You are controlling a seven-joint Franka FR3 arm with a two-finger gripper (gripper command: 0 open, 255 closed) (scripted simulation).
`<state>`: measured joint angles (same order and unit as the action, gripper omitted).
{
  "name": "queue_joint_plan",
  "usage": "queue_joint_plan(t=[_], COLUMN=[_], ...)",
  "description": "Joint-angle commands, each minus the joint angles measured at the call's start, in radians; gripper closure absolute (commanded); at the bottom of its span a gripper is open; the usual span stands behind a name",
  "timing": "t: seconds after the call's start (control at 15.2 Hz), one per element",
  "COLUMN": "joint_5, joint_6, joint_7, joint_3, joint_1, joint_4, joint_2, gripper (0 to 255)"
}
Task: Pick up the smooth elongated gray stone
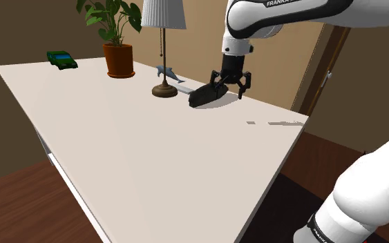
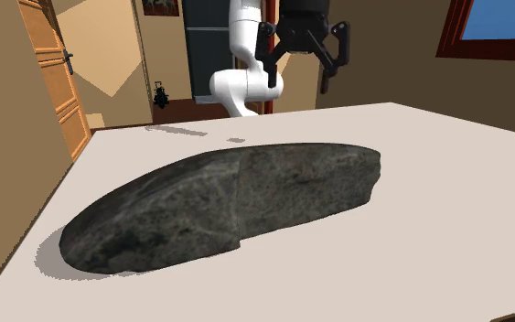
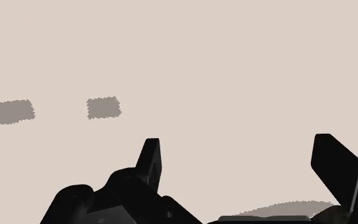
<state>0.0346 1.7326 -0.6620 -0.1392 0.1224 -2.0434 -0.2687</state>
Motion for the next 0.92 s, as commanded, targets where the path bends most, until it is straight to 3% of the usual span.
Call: queue_joint_plan(t=[0.0, 0.86], joint_5=[-0.012, -0.104], joint_6=[0.017, -0.007], joint_7=[-0.07, -0.418], joint_3=[-0.009, 0.038], joint_1=[0.012, 0.059], joint_4=[0.072, 0.595], joint_2=[0.08, 0.531], gripper=[0, 0])
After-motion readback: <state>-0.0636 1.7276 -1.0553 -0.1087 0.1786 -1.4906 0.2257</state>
